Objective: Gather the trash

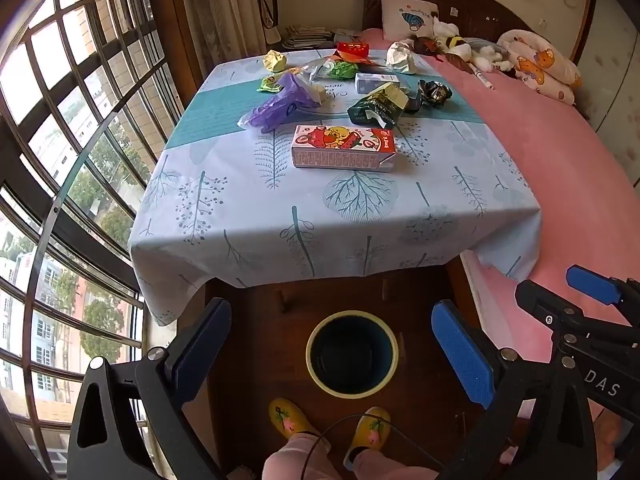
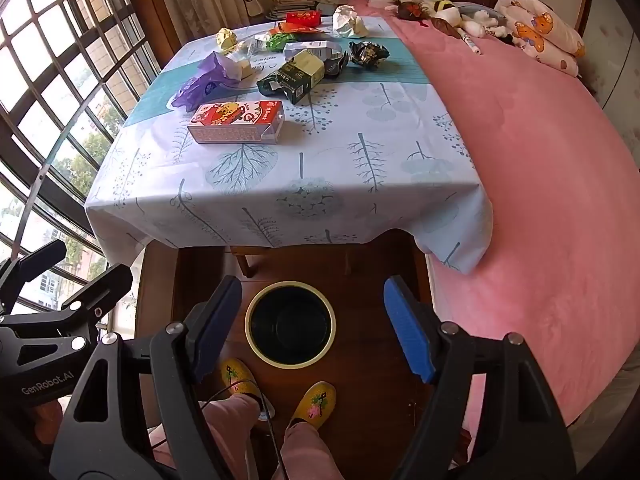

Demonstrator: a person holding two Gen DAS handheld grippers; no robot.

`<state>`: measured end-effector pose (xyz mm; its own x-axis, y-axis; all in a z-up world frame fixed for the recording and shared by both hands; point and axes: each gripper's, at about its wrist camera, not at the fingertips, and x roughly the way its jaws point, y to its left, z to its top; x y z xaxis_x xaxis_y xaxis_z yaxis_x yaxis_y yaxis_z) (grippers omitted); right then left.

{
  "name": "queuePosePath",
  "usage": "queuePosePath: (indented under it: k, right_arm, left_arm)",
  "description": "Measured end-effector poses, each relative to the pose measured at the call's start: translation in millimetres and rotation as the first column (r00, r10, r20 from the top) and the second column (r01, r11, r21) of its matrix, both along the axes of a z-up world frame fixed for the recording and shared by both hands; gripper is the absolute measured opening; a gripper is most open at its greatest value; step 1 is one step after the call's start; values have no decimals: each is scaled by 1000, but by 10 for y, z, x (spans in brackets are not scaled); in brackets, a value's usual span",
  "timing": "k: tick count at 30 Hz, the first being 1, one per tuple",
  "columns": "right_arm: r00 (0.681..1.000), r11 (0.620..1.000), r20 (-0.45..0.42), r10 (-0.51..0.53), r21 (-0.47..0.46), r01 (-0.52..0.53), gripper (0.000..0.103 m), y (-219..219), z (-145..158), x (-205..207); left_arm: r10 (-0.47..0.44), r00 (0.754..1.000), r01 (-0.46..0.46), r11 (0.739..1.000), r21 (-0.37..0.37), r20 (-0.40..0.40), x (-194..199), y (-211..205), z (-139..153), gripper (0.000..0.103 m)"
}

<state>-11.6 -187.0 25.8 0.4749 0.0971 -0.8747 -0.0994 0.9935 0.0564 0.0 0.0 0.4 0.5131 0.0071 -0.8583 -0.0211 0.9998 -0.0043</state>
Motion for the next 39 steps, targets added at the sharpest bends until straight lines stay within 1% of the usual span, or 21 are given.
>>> queuePosePath:
  k: [8,12,16,32,39]
  right_arm:
    - [1000,1000,1,4,-2,-4,72,42,21,-42]
    - [1000,1000,1,4,4,-4,72,29,39,-66]
    - [1000,1000,3,5,5,-5,72,30,7,-55]
    - [1000,1000,6,6,11,-6,72,42,14,-67]
    - [1000,1000,6,5,13,-5,72,41,11,-73]
  left_arm:
    - [8,1000,-8,1000,14,9,-20,2,37,102]
    - [-3,1000,3,1000,-1,16,-43,46,65,101]
    - [-8,999,7,1000,14,34,-91,-26,81,100]
    - [7,999,-7,1000,8,38,-125,45,90,99]
    - [-4,999,4,1000,7,32,-133,24,69,99]
